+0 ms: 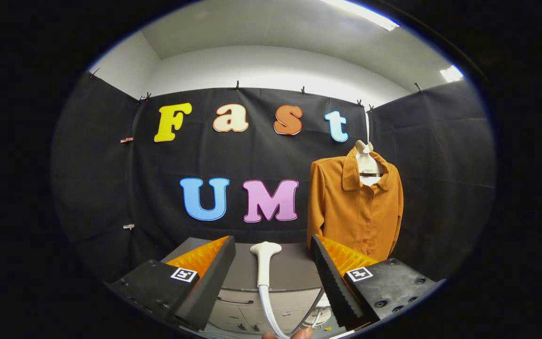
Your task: Iron the clothes twice with a garment steamer, once on the left side and once on the right side.
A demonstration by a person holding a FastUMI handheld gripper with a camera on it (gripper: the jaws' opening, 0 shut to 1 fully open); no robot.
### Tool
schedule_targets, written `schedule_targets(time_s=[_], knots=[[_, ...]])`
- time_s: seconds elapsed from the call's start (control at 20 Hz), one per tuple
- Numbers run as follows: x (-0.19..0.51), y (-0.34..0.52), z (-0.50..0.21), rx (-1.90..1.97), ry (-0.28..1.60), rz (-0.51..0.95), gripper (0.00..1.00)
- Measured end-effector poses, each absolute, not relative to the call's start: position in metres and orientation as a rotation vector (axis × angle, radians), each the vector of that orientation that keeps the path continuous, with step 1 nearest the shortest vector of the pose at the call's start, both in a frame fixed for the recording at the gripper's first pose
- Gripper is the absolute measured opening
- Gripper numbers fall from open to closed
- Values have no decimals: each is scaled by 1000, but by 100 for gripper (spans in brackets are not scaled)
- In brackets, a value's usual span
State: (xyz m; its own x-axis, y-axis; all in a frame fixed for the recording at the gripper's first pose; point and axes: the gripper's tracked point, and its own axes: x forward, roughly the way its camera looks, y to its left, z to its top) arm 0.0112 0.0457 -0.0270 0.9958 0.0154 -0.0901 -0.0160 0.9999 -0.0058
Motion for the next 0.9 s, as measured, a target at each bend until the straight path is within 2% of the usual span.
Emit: schedule_targets(time_s=[0.25,0.6,0.9], knots=[[40,57,-68,13,230,24,99],[98,68,-169,28,527,53,99],[141,66,-248,-28,707,11,100]])
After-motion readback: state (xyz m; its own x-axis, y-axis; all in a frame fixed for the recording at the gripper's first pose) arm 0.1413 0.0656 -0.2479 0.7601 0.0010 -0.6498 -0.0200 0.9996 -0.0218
